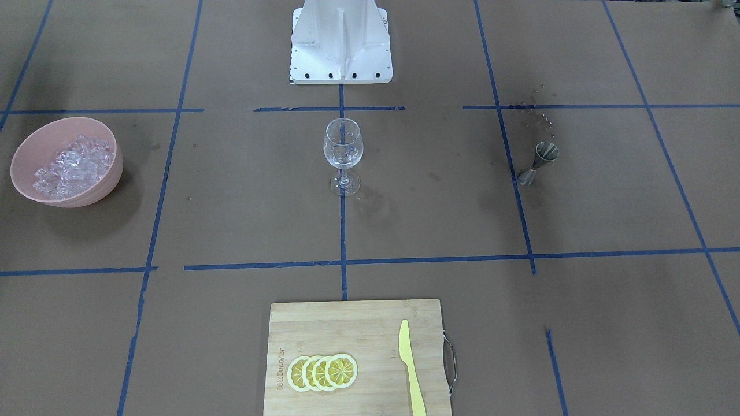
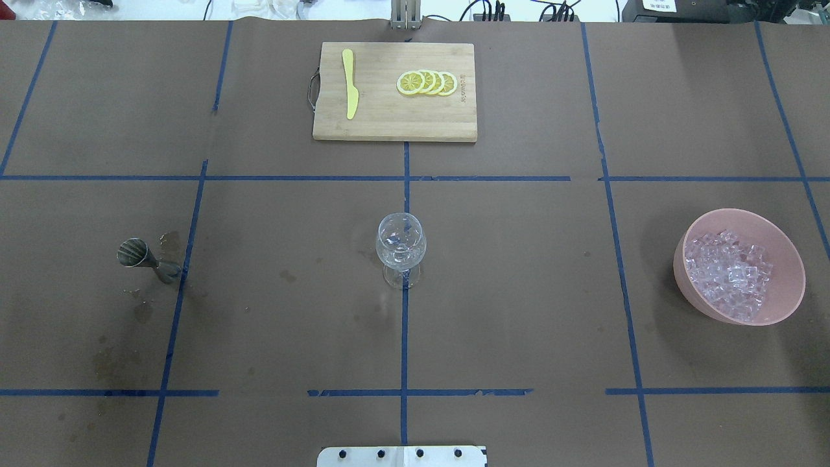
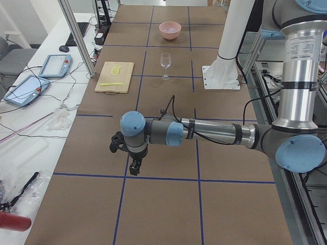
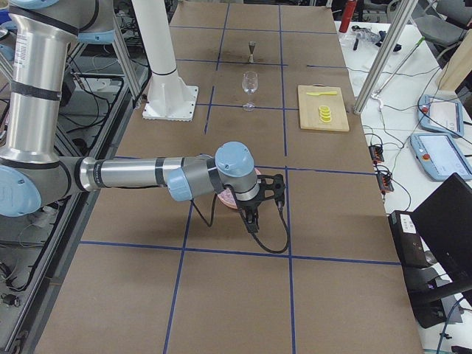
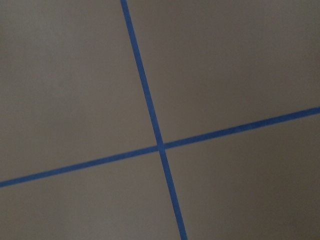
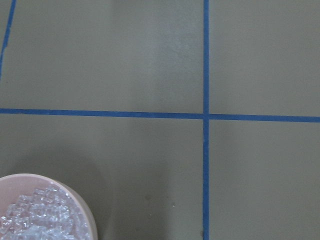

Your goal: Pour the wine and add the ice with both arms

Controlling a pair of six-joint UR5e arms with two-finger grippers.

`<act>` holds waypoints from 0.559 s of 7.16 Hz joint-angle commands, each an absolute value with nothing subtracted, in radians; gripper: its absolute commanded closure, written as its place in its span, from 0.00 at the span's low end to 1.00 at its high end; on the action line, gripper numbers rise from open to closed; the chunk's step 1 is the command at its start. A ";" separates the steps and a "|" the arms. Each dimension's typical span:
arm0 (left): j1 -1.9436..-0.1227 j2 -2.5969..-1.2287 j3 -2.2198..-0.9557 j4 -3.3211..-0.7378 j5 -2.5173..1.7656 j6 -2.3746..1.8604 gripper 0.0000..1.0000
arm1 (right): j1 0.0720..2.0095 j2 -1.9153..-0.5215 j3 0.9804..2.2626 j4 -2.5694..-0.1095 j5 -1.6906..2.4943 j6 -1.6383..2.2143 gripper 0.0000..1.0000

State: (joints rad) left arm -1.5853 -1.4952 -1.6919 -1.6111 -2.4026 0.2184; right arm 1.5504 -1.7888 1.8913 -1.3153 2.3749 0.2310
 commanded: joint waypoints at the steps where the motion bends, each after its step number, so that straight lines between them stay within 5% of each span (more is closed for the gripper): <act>1: -1.603 -1.459 -1.704 -1.670 -2.422 0.250 0.00 | 1.429 -1.779 1.991 -1.316 2.366 0.346 0.00; 4: -1.601 -1.466 -1.718 -1.687 -2.422 0.250 0.00 | 1.125 -1.753 2.104 -1.239 2.151 0.769 0.05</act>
State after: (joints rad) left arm -1.6023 -1.4648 -1.7153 -1.6759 -2.4220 0.2497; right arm 1.2443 -1.7504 2.0687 -1.2976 2.2451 0.5988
